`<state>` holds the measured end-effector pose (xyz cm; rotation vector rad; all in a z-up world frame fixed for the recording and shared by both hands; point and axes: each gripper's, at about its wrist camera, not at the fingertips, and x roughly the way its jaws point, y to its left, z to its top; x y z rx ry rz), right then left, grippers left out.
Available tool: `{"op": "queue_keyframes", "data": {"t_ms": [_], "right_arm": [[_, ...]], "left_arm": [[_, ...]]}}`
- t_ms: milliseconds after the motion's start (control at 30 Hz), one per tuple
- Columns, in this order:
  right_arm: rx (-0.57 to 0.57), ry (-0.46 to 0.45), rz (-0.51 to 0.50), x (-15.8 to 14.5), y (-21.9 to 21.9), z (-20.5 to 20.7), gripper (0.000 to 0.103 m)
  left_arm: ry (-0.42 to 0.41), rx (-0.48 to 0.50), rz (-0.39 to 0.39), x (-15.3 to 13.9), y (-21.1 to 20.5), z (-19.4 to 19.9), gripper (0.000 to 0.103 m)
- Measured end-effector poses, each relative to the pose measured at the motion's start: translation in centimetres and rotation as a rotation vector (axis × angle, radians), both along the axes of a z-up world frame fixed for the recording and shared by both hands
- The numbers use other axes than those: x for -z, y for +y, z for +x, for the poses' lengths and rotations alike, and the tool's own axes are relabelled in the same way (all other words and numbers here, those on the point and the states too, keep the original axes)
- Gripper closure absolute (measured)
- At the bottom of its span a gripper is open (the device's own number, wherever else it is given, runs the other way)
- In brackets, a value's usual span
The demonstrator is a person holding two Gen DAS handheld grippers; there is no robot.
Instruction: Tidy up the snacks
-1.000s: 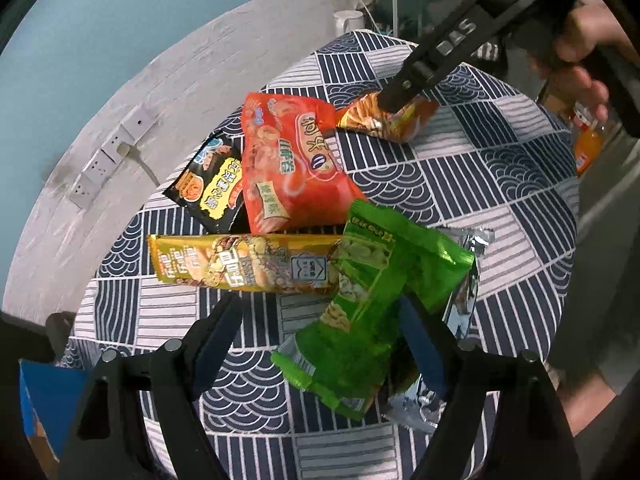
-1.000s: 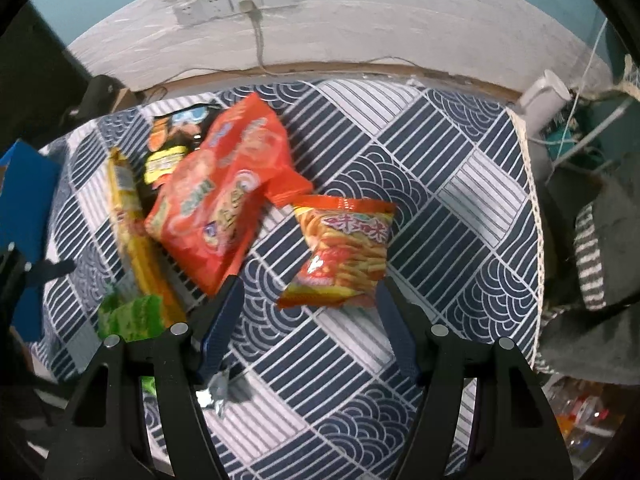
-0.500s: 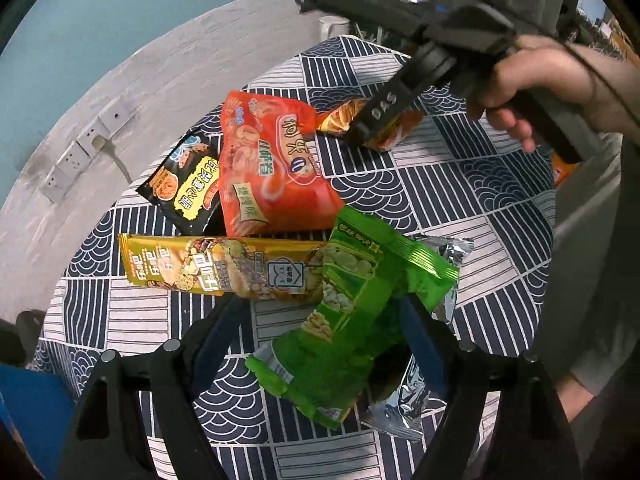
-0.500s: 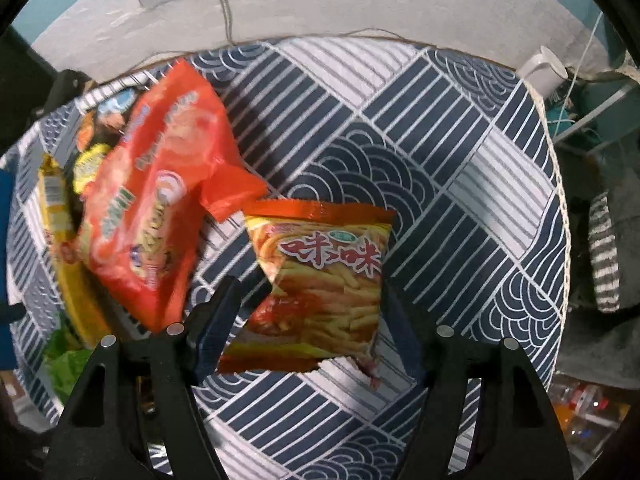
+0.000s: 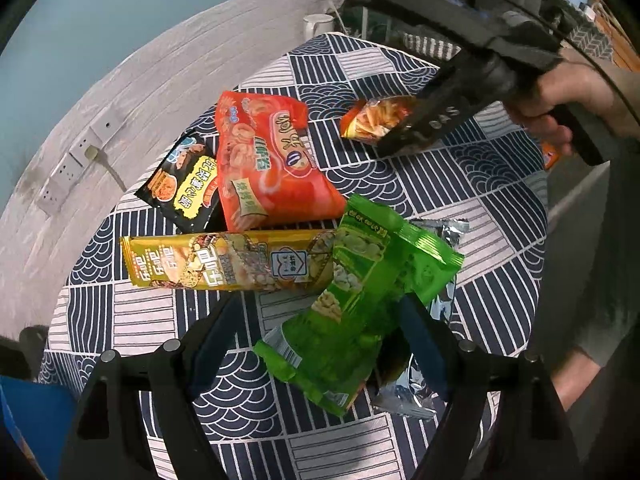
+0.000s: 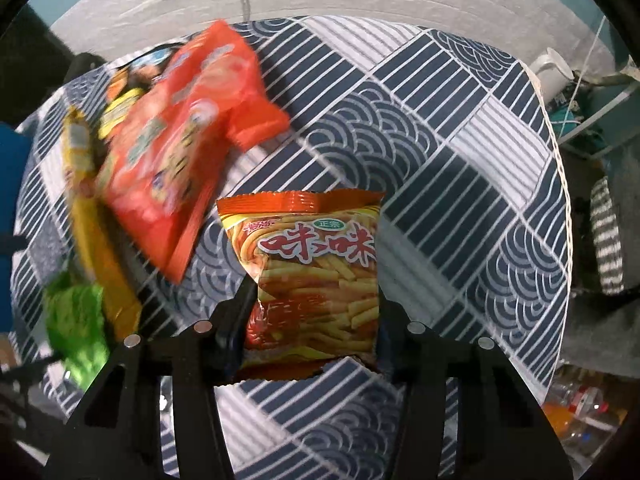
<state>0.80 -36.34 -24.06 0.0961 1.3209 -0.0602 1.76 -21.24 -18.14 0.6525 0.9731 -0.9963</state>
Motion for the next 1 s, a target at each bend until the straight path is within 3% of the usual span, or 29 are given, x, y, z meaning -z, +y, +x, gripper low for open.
{"op": "queue_keyframes", "data": {"t_ms": [300,433,700,833,867,933,1000], "right_arm": [[-0.026,-0.013,0.041,-1.7,2.8,-4.4,0.053],[-0.029,-0.008,0.056,-1.9,3.4,-5.4,0.053],[-0.005,-0.025,0.069,-1.9,1.8,-4.1,0.053],[-0.002,-0.028,0.073,-2.2,2.1,-3.6,0.053],[-0.004,-0.029,0.072,-2.3,2.2,-3.6,0.053],[-0.009,-0.034,0.072,-2.5,2.6,-3.5,0.053],[-0.018,-0.038,0.070,-2.7,3.0,-3.2,0.053]], "left_arm": [[-0.021,0.025,0.023,0.8,-1.0,-0.9,0.016],[0.014,-0.009,0.014,1.5,-1.3,-0.8,0.016],[0.054,-0.039,-0.003,2.5,-1.7,-0.9,0.015],[0.107,-0.087,-0.030,2.8,-1.5,-0.5,0.035],[0.109,-0.092,-0.031,2.8,-1.4,-0.5,0.048],[0.107,-0.107,-0.029,2.6,-1.4,-0.6,0.052],[0.105,-0.130,-0.038,2.3,-1.2,-0.5,0.066]]}}
